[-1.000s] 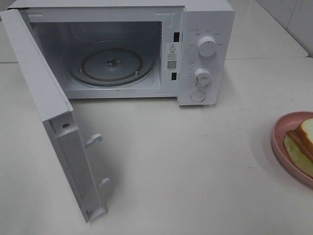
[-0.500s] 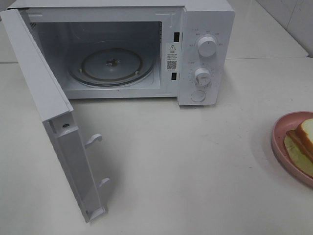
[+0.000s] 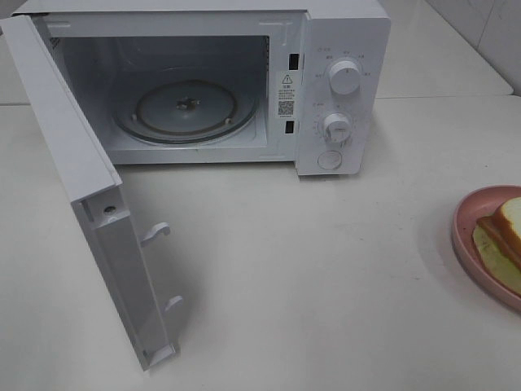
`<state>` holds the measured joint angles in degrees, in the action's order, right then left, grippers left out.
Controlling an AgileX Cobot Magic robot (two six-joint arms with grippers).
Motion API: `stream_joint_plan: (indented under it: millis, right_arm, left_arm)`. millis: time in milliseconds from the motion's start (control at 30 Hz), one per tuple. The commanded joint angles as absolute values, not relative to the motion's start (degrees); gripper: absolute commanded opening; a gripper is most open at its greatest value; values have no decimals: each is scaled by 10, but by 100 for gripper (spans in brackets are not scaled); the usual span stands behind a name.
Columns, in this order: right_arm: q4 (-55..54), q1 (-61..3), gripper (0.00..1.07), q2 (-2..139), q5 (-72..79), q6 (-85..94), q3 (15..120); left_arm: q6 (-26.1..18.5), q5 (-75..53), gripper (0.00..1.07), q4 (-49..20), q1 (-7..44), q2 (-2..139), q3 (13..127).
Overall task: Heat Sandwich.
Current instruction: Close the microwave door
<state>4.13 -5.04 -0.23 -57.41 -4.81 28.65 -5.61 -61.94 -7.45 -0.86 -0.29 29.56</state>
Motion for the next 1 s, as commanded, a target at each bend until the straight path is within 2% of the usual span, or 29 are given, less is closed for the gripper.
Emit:
stream_joint_plan:
  millis: [33,1000]
  right_arm:
    - [38,-46,76,-18,-570,-43,285]
    - [38,-46,75,-18,-570,-43,285]
  left_arm:
    - [-53,-614,100,-78,-10,-8,295]
    - [-52,-614,100,-84,-10,-8,295]
